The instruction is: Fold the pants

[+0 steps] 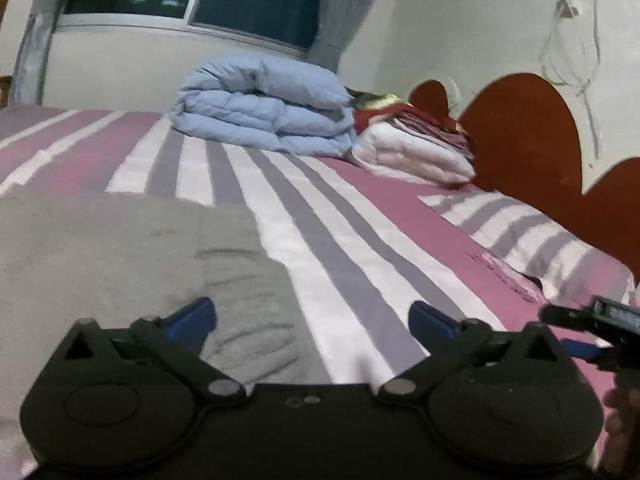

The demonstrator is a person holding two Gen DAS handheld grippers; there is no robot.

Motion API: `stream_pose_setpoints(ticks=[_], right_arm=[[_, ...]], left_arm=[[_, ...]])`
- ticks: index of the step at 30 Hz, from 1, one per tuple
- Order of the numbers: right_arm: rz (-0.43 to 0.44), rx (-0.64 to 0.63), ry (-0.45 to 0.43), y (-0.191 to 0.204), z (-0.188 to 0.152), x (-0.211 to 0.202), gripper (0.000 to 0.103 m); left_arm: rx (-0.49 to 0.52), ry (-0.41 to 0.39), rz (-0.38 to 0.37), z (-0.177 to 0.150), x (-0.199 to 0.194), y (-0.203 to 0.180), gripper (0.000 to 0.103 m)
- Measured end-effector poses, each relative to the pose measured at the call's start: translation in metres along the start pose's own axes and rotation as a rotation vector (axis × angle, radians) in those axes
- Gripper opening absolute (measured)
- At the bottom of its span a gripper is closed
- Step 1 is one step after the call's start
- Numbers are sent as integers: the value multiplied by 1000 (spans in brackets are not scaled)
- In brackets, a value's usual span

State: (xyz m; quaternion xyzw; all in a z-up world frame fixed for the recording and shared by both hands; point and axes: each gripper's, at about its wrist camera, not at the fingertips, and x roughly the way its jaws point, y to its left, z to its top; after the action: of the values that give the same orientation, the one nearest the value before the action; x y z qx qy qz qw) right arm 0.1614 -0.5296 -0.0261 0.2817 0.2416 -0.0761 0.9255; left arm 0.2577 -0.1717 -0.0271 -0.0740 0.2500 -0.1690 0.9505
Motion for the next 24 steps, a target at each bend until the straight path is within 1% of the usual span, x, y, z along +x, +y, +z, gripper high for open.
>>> stream_pose_setpoints(ticks=[1, 3, 5, 7, 9, 11, 13, 16, 20, 22, 23, 24], right_arm=[[-5, 10, 6, -4, 0, 0, 88], [4, 25, 13, -7, -1, -1, 88], [50, 38, 20, -2, -4, -2, 88], [107, 38, 33, 13, -8, 2, 88], [154, 27, 43, 33, -16, 7, 88], [176, 15, 48, 55, -24, 12, 88], [185, 8, 46, 76, -33, 15, 87], [250, 20, 72, 102, -46, 21, 87], [343, 55, 133, 133, -66, 28, 86], [373, 73, 163, 146, -73, 31, 82], [385, 76, 173, 151, -76, 32, 82], [402, 84, 184, 157, -78, 35, 80]], left_arm=[[13, -3, 15, -2, -2, -1, 97], [-9, -3, 6, -1, -12, 14, 96], [-13, -22, 57, 10, -22, 28, 96], [-19, -47, 114, 18, -42, 59, 96], [-25, -60, 227, 23, -66, 98, 96], [-35, -63, 333, 26, -84, 135, 96], [-53, -52, 418, 24, -104, 173, 96], [-56, -57, 528, 17, -133, 212, 96], [-86, -84, 615, 1, -159, 245, 97], [-111, -105, 651, -11, -169, 256, 97], [-132, -100, 654, -21, -174, 262, 97], [-169, -43, 650, -25, -173, 271, 97]])
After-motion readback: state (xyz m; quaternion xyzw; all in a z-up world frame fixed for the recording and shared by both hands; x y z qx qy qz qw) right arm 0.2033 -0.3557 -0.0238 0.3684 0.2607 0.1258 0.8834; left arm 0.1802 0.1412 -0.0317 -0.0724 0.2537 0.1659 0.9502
